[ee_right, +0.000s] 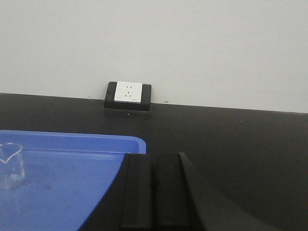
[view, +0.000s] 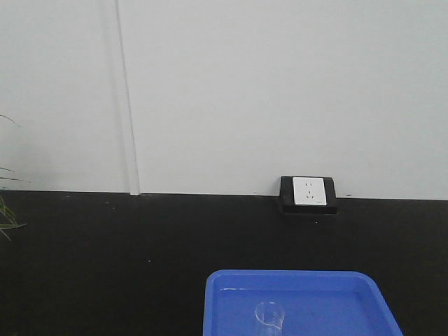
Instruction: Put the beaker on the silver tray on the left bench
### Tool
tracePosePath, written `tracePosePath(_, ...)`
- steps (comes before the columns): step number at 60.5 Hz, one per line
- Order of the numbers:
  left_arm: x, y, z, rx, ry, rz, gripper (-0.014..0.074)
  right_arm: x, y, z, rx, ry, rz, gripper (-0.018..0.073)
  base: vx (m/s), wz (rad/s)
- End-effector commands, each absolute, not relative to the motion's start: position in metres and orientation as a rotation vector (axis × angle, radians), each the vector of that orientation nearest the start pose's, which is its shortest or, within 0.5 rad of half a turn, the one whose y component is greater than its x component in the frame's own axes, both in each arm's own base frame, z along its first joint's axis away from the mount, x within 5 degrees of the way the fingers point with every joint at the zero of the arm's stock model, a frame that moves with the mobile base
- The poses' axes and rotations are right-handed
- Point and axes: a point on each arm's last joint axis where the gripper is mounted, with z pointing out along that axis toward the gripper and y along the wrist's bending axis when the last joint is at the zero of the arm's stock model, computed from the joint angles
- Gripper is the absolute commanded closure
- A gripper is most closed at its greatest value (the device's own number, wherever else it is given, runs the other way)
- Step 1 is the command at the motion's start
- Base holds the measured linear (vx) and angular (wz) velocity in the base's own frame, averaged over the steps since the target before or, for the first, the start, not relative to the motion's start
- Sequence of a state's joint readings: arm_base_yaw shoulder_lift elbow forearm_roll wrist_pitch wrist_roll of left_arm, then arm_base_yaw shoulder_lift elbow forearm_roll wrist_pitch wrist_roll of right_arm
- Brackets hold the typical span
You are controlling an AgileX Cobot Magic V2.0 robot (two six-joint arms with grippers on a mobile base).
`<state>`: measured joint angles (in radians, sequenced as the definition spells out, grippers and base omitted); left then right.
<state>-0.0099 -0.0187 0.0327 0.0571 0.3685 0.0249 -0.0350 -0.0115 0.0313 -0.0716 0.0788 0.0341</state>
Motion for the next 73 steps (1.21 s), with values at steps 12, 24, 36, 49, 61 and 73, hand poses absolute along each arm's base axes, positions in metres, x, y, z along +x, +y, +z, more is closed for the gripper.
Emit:
tracePosePath(12,0.054,0.001,0.171,0.07,1.797,0.057,0.0595,0.056,-0.002,0.204,-0.004,1.482,-0.069,0.0571,0.0,0.0)
tracePosePath(24,0.054,0.001,0.171,0.07,1.797,0.057,0.0595,0.056,-0.002,0.207,-0.004,1.444,-0.066,0.0571,0.0,0.0)
tracePosePath(36,0.054,0.001,0.171,0.07,1.797,0.057,0.0595,0.05,0.0,0.24,-0.006,1.177,-0.039,0.0571,0.0,0.0)
tracePosePath(49,0.054,0.001,0.171,0.07,1.797,0.057,0.0595,0.066,-0.001,0.283,-0.05,1.308,-0.101,0.0568,0.0,0.0)
tracePosePath(61,0.054,0.001,0.171,0.07,1.797,0.057,0.0595,0.102,-0.002,0.298,-0.063,1.444,-0.104,0.0564,0.0,0.0)
tracePosePath(73,0.054,0.001,0.171,0.07,1.797,0.057,0.0595,0.132,-0.003,0.286,-0.07,1.54,-0.089,0.0543,0.0,0.0)
